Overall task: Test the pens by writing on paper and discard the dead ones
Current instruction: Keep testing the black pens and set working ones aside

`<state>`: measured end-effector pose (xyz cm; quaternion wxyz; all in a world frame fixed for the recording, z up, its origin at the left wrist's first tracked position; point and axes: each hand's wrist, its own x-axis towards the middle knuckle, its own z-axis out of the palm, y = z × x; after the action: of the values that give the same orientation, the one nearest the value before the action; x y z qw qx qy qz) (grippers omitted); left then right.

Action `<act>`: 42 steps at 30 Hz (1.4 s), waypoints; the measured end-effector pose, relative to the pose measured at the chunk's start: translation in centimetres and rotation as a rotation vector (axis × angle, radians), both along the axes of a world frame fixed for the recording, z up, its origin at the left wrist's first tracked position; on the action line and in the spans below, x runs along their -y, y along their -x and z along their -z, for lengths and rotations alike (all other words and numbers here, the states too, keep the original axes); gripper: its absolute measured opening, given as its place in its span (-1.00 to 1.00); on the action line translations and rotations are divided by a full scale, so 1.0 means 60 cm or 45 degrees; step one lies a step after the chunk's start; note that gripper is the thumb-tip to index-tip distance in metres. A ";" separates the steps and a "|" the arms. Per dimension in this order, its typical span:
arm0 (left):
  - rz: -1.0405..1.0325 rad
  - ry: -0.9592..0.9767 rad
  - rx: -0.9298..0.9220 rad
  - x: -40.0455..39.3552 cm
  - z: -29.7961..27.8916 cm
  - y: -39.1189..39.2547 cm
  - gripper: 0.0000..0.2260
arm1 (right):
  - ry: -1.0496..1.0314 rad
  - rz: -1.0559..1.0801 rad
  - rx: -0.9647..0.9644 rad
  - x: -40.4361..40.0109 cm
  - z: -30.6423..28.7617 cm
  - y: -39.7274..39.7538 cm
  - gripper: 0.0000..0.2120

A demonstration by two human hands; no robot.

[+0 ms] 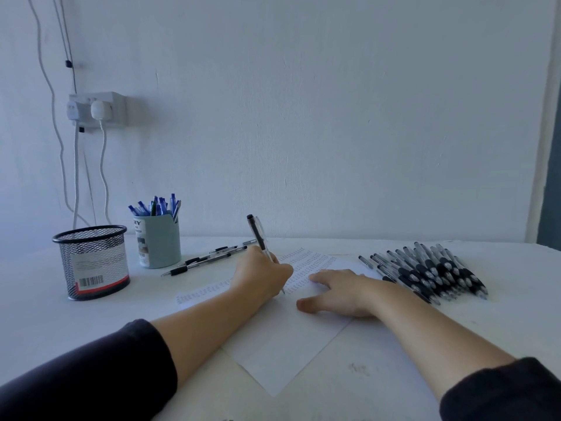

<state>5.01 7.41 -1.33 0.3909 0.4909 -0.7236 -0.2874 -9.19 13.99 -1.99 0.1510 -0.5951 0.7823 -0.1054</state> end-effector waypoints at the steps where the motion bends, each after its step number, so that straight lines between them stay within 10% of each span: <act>1: -0.005 0.002 0.000 0.000 0.000 0.000 -0.94 | 0.002 -0.002 -0.004 0.001 0.001 0.000 -0.11; 42: 0.054 -0.017 -0.079 -0.005 -0.001 -0.002 -0.86 | 0.009 -0.012 0.005 -0.008 -0.005 -0.004 -0.15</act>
<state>5.15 7.70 -1.29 0.4036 0.4691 -0.7195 -0.3154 -8.93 14.45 -1.71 0.1510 -0.5991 0.7788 -0.1088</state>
